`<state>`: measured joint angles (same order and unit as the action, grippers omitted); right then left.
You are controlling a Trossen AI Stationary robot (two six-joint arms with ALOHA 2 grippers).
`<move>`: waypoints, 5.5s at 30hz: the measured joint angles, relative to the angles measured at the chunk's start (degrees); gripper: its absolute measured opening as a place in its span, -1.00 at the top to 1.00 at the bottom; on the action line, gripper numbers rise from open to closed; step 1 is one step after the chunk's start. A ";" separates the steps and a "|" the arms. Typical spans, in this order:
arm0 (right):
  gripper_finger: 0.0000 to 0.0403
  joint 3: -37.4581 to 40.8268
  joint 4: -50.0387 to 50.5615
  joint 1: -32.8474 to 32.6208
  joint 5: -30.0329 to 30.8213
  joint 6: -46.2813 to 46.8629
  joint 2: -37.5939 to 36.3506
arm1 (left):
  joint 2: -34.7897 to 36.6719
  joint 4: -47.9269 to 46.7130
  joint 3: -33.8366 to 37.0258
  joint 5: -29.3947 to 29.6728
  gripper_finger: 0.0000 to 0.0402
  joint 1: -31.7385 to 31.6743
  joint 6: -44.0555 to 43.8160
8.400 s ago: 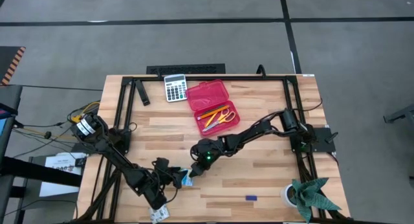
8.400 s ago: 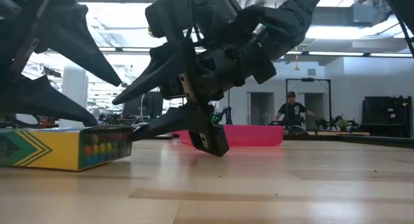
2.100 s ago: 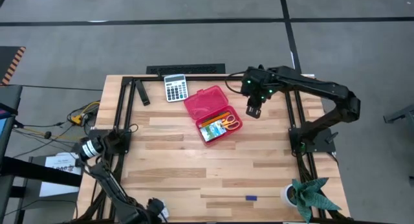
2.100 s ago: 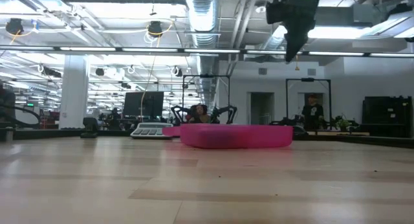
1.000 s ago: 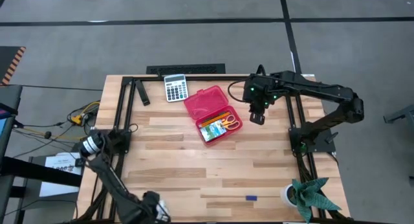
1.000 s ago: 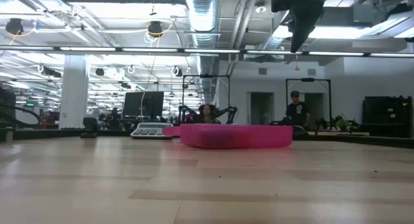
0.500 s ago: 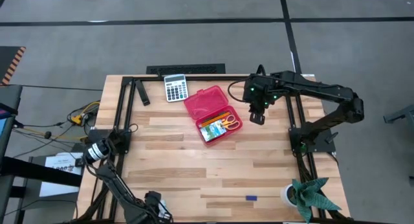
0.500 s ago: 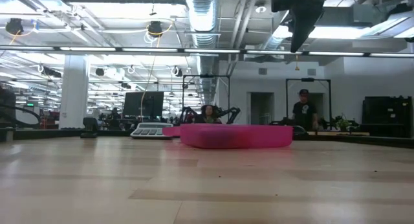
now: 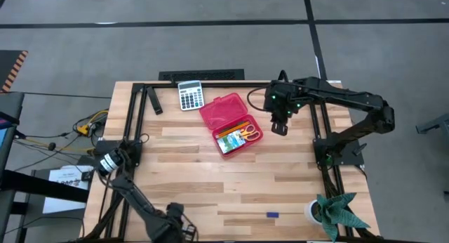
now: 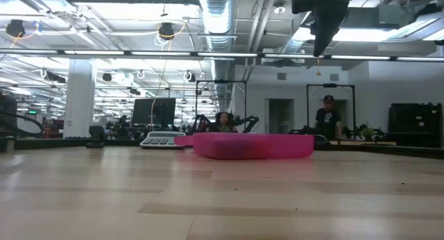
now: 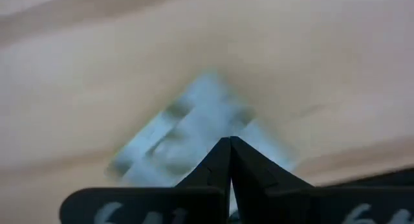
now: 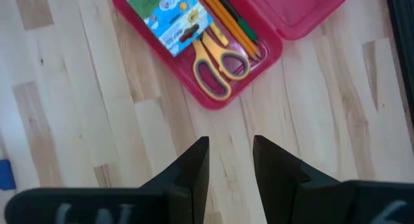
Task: Pack school essentials
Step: Put the green sticky notes into the red supply box
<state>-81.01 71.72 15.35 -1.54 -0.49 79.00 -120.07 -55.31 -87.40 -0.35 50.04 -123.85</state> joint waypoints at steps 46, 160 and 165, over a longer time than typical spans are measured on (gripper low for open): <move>0.38 0.02 4.25 -0.21 -3.19 0.54 -0.27 | 0.33 -1.33 2.17 2.75 1.00 -4.00 3.66; 0.02 39.76 -72.36 -26.58 -7.17 42.92 16.96 | -7.93 35.94 2.46 35.01 1.00 -23.07 44.87; -0.04 39.64 -74.98 -26.45 -4.56 42.67 18.37 | -8.96 39.55 2.41 34.54 1.00 -23.75 44.81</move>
<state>-41.37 -3.27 -11.09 -6.10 42.18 97.37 -129.03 -15.75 -84.99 34.19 26.29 -79.05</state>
